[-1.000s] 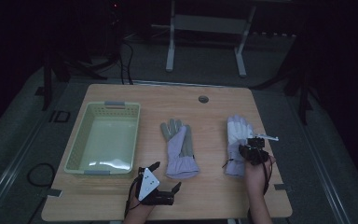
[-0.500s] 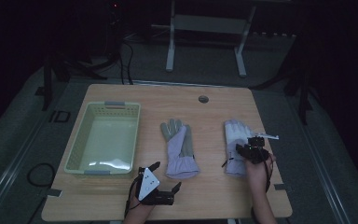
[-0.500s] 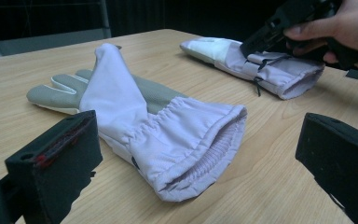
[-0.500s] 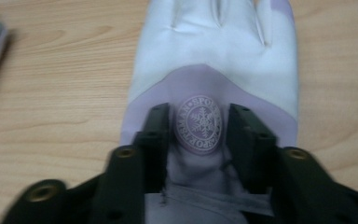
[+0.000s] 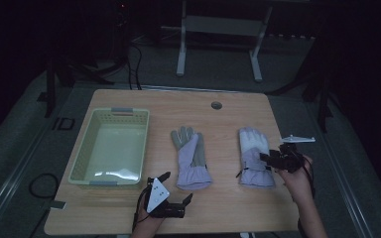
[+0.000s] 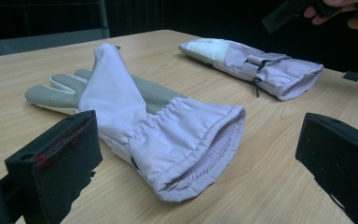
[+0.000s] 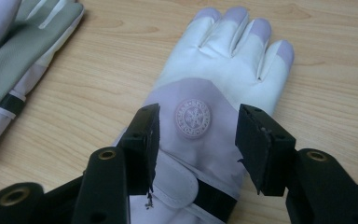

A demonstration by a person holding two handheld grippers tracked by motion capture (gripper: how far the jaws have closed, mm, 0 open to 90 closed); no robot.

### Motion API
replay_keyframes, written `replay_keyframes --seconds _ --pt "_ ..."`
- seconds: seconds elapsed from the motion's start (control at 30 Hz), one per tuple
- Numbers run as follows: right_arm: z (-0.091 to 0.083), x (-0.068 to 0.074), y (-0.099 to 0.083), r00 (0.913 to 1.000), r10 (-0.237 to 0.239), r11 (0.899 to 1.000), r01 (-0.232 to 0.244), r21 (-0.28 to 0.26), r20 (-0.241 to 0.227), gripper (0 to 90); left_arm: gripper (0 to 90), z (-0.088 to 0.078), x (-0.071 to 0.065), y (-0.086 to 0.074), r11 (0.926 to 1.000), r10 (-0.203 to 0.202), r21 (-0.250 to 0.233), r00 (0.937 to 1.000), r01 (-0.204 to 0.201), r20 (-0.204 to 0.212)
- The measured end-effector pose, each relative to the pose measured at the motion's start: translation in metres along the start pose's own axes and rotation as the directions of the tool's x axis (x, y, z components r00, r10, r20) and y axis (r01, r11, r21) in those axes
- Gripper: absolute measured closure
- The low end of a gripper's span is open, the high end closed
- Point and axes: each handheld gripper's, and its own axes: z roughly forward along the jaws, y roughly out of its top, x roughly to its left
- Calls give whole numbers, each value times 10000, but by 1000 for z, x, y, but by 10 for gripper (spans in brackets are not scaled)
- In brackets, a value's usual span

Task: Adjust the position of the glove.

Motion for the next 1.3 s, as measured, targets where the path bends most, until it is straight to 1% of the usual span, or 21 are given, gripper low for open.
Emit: replay_keyframes --seconds 0.07,0.1,0.13,0.2,0.27,0.3,0.33,0.37,0.4,0.43,0.5,0.57,0.67,0.73,0.8,0.83,0.9,1.0,1.1,1.13,1.3 --pt "4 0 -1 10000 -61 10000 61 41 66 492 2 0 0 0 10000 -27 -38 10000 27 15" --pt "10 1 -1 9999 -101 9999 102 98 -68 489 2 -1 0 0 10000 -28 -46 10000 29 20" --pt "14 1 -2 9999 -119 9999 120 82 -48 488 2 0 0 0 10000 -20 -47 10000 20 16" --pt "24 1 -3 9998 -179 9995 176 251 117 491 2 0 0 0 10000 29 -14 10000 -29 -7" --pt "32 0 -4 10000 -15 9995 13 324 37 488 2 0 -1 0 10000 57 25 10000 -57 -20" --pt "32 0 -4 10000 -15 9995 13 324 37 488 2 0 -1 0 10000 57 25 10000 -57 -20" --pt "37 -1 -5 9998 7 9996 -13 288 190 489 2 0 -1 0 10000 44 41 10000 -44 -26" --pt "45 -3 -8 9997 69 9991 -78 415 233 497 2 0 -1 0 10000 36 44 10000 -36 -31" --pt "54 -4 -13 9997 206 9979 -214 607 146 473 2 0 -1 0 10000 29 50 10000 -29 -33" --pt "56 -4 -15 9998 109 9983 -118 577 158 466 2 1 -1 0 10000 36 55 10000 -36 -28" --pt "56 -1 -18 9998 -52 9993 44 382 214 416 2 1 -1 0 10000 41 69 10000 -40 -43" --pt "58 2 -21 9989 -283 9993 275 246 361 407 2 1 -1 0 10000 36 88 10000 -36 -52" --pt "58 2 -22 9991 -235 9996 229 187 350 409 2 1 -1 0 10000 43 84 10000 -42 -69" --pt "58 1 -22 9993 -189 9996 183 196 316 449 2 1 -1 0 9999 66 84 10000 -66 -74" --pt "58 1 -22 9996 -195 9996 191 218 207 546 2 1 -1 0 10000 59 81 10000 -58 -73" --pt "58 1 -22 9996 -195 9996 191 218 207 546 2 1 -1 0 10000 59 81 10000 -58 -73" --pt "57 1 -20 10000 70 9993 -71 365 43 648 2 1 -1 0 10000 59 81 10000 -58 -77" --pt "56 2 -20 9995 313 9989 -314 344 40 724 2 1 -1 0 10000 63 72 9999 -63 -81" --pt "52 4 -19 9992 382 9988 -386 284 154 770 2 1 -1 0 10000 46 63 10000 -46 -64" --pt "50 4 -18 9984 548 9981 -551 287 120 778 2 1 -1 0 10000 40 64 10000 -40 -60" --pt "38 6 -10 9978 661 9974 -664 280 106 794 2 1 -1 0 10000 30 58 10000 -30 -60"
